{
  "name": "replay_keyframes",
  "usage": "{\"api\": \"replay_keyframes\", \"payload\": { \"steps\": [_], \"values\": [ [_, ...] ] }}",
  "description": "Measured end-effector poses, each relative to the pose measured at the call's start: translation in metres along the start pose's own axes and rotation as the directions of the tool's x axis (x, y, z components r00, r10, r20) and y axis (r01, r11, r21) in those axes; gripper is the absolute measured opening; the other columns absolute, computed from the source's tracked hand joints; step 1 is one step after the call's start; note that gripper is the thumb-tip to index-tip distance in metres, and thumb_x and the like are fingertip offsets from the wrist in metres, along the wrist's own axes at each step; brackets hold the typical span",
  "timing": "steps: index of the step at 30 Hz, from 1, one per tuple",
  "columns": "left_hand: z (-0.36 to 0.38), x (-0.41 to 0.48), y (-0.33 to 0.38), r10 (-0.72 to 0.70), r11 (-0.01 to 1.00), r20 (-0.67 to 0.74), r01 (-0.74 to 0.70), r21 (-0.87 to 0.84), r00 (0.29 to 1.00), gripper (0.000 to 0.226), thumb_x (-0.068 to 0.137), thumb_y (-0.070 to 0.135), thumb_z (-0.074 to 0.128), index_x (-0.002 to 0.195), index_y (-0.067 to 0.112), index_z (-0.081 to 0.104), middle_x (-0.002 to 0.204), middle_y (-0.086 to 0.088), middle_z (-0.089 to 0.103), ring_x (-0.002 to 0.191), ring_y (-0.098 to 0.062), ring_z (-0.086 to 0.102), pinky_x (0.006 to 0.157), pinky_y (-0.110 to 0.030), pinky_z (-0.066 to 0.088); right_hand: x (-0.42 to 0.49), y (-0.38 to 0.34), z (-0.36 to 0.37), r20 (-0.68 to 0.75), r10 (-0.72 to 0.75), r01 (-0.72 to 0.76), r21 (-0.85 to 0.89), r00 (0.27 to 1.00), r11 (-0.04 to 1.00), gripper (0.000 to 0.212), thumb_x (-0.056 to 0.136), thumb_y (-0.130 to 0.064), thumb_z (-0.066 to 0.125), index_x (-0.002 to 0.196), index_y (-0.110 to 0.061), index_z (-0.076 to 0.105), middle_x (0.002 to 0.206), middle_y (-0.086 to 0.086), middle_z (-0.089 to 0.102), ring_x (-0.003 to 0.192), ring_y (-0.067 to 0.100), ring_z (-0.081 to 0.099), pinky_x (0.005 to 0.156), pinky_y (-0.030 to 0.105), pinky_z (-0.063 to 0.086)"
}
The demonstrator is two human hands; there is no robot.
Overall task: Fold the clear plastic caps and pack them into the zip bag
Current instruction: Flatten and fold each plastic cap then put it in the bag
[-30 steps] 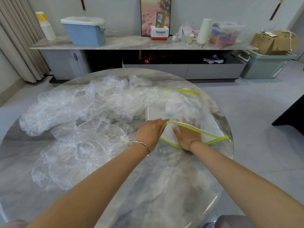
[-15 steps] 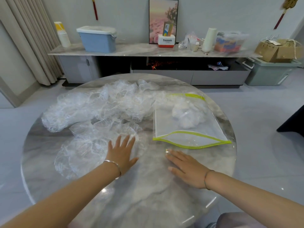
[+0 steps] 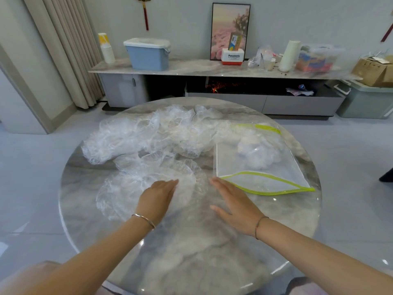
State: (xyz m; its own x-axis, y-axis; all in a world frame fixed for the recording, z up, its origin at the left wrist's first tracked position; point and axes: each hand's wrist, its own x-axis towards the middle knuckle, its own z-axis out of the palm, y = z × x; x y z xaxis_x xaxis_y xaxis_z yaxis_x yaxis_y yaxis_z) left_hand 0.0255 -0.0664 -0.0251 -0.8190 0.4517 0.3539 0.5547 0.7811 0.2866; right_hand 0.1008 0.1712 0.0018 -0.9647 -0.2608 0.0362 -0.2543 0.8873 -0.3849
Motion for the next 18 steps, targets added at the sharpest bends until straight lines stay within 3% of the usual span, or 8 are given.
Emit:
{"api": "replay_keyframes", "payload": {
  "steps": [3, 5, 7, 9, 12, 15, 16, 18],
  "values": [
    [0.000, -0.010, 0.021, 0.220, 0.972, 0.019, -0.217, -0.094, 0.975, 0.041, 0.090, 0.036, 0.035, 0.105, 0.021, 0.071, 0.090, 0.003, 0.072, 0.081, -0.013, 0.069, 0.060, -0.019, 0.052, 0.005, -0.006, -0.001, -0.118, -0.107, 0.103, -0.039, 0.987, 0.994, 0.087, 0.081, -0.029, 0.065, 0.149, -0.031, 0.011, 0.156, -0.011, 0.009, 0.142, 0.010, 0.015, 0.113, 0.022, 0.011],
    [0.002, -0.017, 0.031, 0.239, 0.958, 0.194, -0.198, -0.205, 0.951, 0.065, 0.089, 0.061, 0.020, 0.127, 0.024, 0.057, 0.119, 0.003, 0.064, 0.111, -0.012, 0.059, 0.089, -0.018, 0.044, 0.005, -0.003, 0.005, -0.095, -0.155, 0.143, -0.125, 0.983, 0.982, 0.094, 0.072, -0.016, 0.071, 0.148, -0.030, 0.018, 0.156, -0.005, 0.016, 0.138, 0.019, 0.025, 0.111, 0.031, 0.020],
    [0.007, -0.029, 0.031, 0.236, 0.962, 0.431, -0.146, -0.233, 0.871, 0.092, 0.076, 0.080, 0.008, 0.145, 0.024, 0.032, 0.147, 0.005, 0.039, 0.137, -0.011, 0.032, 0.112, -0.022, 0.021, 0.006, -0.002, 0.012, -0.002, -0.168, 0.166, -0.155, 0.986, 0.974, 0.089, 0.071, -0.011, 0.065, 0.148, -0.026, 0.022, 0.157, -0.001, 0.017, 0.140, 0.026, 0.025, 0.113, 0.037, 0.019],
    [0.010, -0.037, 0.032, 0.240, 0.971, 0.562, -0.201, -0.131, 0.792, 0.103, 0.066, 0.085, 0.015, 0.150, 0.026, 0.008, 0.157, 0.009, 0.009, 0.145, -0.010, 0.005, 0.117, -0.026, 0.000, 0.005, 0.001, 0.015, 0.123, -0.146, 0.164, -0.152, 0.982, 0.975, 0.075, 0.081, -0.015, 0.053, 0.149, -0.027, 0.023, 0.158, -0.004, 0.010, 0.145, 0.021, 0.008, 0.118, 0.038, 0.005],
    [0.010, -0.045, 0.030, 0.257, 0.956, 0.637, -0.288, -0.058, 0.726, 0.115, 0.059, 0.089, 0.027, 0.149, 0.028, -0.011, 0.154, 0.013, -0.017, 0.141, -0.009, -0.021, 0.115, -0.032, -0.016, -0.002, 0.007, 0.020, 0.304, -0.094, 0.148, -0.160, 0.948, 0.976, 0.073, 0.081, -0.056, 0.031, 0.149, -0.033, 0.019, 0.158, -0.012, 0.003, 0.145, 0.008, -0.005, 0.116, 0.031, -0.011],
    [0.012, -0.049, 0.023, 0.253, 0.947, 0.618, -0.322, -0.001, 0.744, 0.109, 0.065, 0.089, 0.028, 0.150, 0.027, -0.003, 0.156, 0.011, -0.010, 0.143, -0.012, -0.013, 0.118, -0.034, -0.007, -0.012, 0.010, 0.023, 0.389, -0.055, 0.136, -0.182, 0.919, 0.974, 0.096, 0.068, -0.089, 0.014, 0.149, -0.038, 0.004, 0.151, -0.023, -0.012, 0.140, -0.001, -0.014, 0.112, 0.027, -0.016],
    [0.013, -0.050, 0.022, 0.288, 0.930, 0.552, -0.367, 0.034, 0.782, 0.098, 0.073, 0.086, 0.024, 0.150, 0.028, 0.009, 0.157, 0.008, 0.007, 0.145, -0.015, 0.005, 0.119, -0.033, 0.009, -0.016, 0.011, 0.024, 0.390, -0.041, 0.127, -0.196, 0.920, 0.972, 0.096, 0.066, -0.086, 0.010, 0.149, -0.038, 0.000, 0.149, -0.024, -0.015, 0.138, -0.002, -0.016, 0.112, 0.026, -0.016],
    [0.017, -0.047, 0.022, 0.361, 0.888, 0.472, -0.451, 0.089, 0.805, 0.065, 0.086, 0.071, 0.023, 0.139, 0.034, 0.038, 0.142, 0.006, 0.046, 0.129, -0.017, 0.046, 0.103, -0.036, 0.042, -0.021, 0.011, 0.023, 0.353, -0.008, 0.093, -0.224, 0.936, 0.970, 0.095, 0.065, -0.082, 0.003, 0.149, -0.037, -0.002, 0.149, -0.022, -0.017, 0.141, 0.001, -0.015, 0.112, 0.028, -0.017]
  ]
}}
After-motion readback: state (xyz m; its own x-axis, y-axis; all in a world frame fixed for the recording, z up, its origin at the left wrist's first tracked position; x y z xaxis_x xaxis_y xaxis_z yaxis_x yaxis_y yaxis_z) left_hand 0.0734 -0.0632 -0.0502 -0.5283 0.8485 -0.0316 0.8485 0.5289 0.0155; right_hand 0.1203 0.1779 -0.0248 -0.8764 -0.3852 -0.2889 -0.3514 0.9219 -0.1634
